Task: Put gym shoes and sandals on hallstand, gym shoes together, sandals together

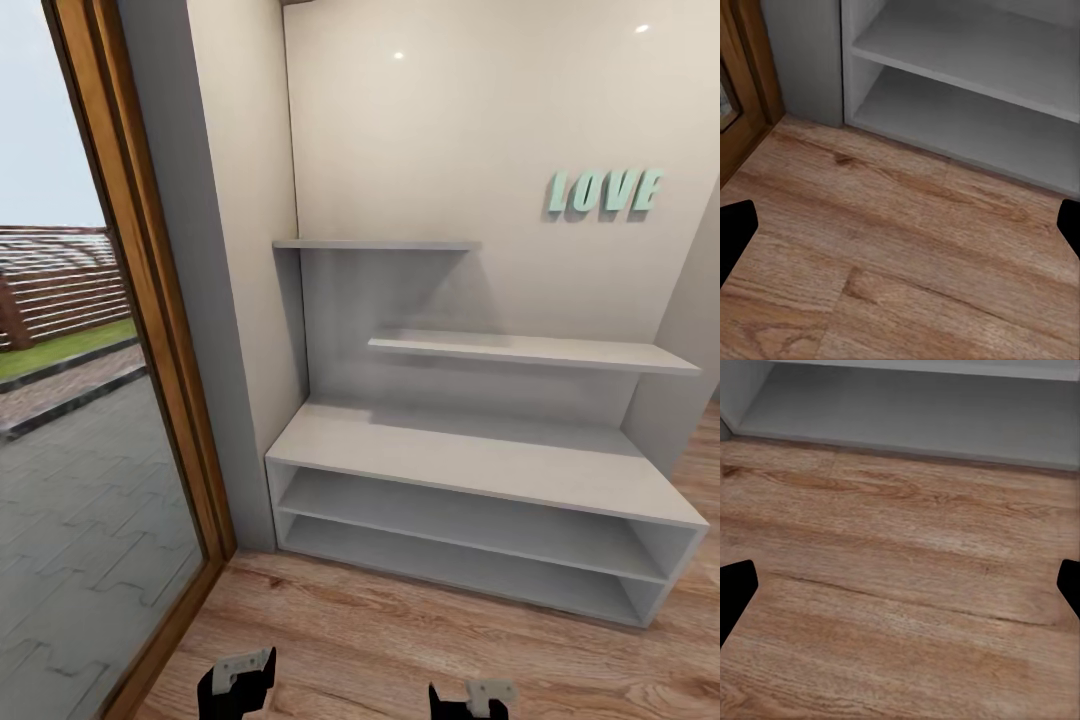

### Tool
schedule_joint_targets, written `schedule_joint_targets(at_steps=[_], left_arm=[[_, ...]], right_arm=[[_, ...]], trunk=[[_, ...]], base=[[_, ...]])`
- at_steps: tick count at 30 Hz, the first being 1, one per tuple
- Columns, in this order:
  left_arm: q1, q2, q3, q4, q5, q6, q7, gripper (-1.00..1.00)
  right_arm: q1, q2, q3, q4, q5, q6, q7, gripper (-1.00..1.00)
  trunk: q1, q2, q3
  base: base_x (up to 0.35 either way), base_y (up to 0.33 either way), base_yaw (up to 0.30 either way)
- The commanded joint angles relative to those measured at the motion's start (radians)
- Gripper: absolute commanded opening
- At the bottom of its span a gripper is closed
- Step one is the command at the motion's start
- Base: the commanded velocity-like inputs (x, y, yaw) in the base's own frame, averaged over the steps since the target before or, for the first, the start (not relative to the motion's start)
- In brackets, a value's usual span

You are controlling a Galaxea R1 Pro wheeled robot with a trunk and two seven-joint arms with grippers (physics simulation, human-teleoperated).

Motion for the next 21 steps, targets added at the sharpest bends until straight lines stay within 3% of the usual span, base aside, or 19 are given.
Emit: schedule_joint_targets(at_steps=[1,21], left_arm=[[-0.001,0.000,0.001,0.001,0.000,-0.004,0.000,1.00],[-0.004,-0.007,-0.006,0.005,-0.008,-0.020,0.000,1.00]], right_arm=[[-0.001,0.000,0.000,0.000,0.000,-0.001,-0.001,1.00],[-0.006,0.000,-0.001,0.000,0.000,-0.005,-0.007,1.00]], trunk=[[0.000,0.000,0.000],[0.000,0.000,0.000]], base=[[0.000,0.000,0.000],[0.000,0.000,0.000]])
